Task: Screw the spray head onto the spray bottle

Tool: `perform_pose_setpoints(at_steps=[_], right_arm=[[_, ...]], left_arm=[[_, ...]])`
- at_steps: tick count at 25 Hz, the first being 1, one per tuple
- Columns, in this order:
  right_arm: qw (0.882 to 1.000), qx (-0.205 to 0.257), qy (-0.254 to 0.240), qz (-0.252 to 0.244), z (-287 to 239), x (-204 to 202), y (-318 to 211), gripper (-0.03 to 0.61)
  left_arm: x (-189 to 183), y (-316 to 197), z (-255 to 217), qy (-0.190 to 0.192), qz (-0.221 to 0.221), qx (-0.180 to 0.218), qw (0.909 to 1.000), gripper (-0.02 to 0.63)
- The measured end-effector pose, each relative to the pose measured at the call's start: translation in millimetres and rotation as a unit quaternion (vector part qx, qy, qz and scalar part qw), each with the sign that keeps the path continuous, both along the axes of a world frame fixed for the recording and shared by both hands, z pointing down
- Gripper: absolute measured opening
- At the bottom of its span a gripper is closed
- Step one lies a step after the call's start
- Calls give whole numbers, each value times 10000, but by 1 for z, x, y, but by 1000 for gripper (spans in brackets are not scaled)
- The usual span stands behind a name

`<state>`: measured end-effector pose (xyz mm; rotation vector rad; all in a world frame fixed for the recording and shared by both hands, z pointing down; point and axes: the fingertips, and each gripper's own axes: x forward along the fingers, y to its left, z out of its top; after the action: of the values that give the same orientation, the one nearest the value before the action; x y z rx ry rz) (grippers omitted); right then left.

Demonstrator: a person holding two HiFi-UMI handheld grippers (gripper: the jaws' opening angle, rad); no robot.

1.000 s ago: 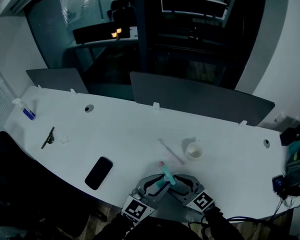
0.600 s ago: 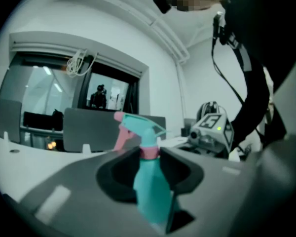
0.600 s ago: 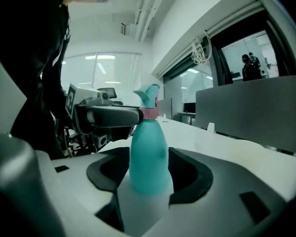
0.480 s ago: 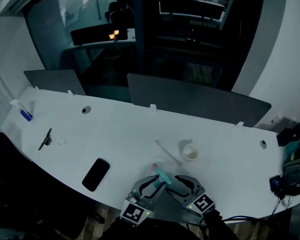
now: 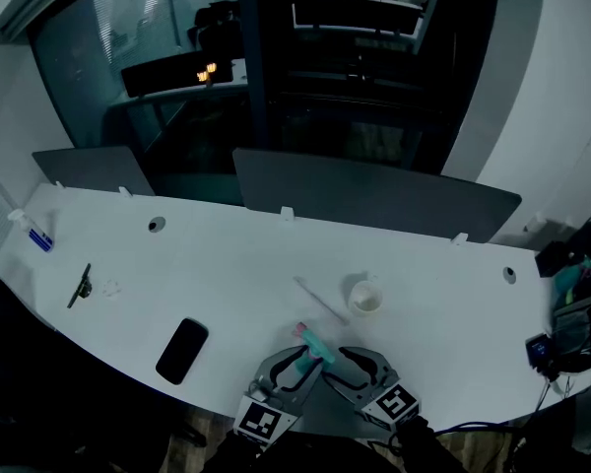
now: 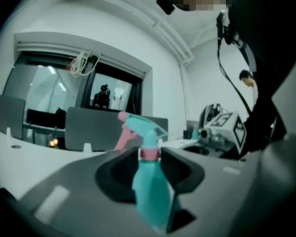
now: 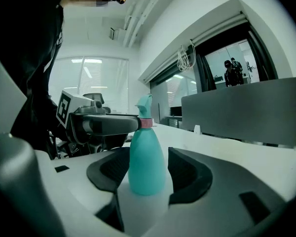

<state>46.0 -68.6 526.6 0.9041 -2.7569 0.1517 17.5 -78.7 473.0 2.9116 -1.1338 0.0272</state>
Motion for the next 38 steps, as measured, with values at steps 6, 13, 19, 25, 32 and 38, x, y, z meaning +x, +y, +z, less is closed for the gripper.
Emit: perform_pose_setpoints(at_steps=[6,13,19,25,32,38], right_arm=[[9999,25,99,32,-1,2,1,244],[9997,241,45,60,-15,15,7,223],[9961,579,229,622,-23,27,14,5],[9908,854,129,1045,-31,20,24,5],[9823,1200,109,1436,-47,8,49,6],[9711,1305,-68,1995,-60,-4,110,5]], left_arm=[[-7,2,-5,-148,9,200,9997,202],[-51,26,2,-220,-803,-147,9964,199],[-81,52,5,-639,-2162,-44,9743,3],[-92,72,-15,-469,-3027,159,9518,3],[-107,104,-23,-438,-3236,263,9448,3],[-117,152,-31,-578,-2930,430,9534,3]])
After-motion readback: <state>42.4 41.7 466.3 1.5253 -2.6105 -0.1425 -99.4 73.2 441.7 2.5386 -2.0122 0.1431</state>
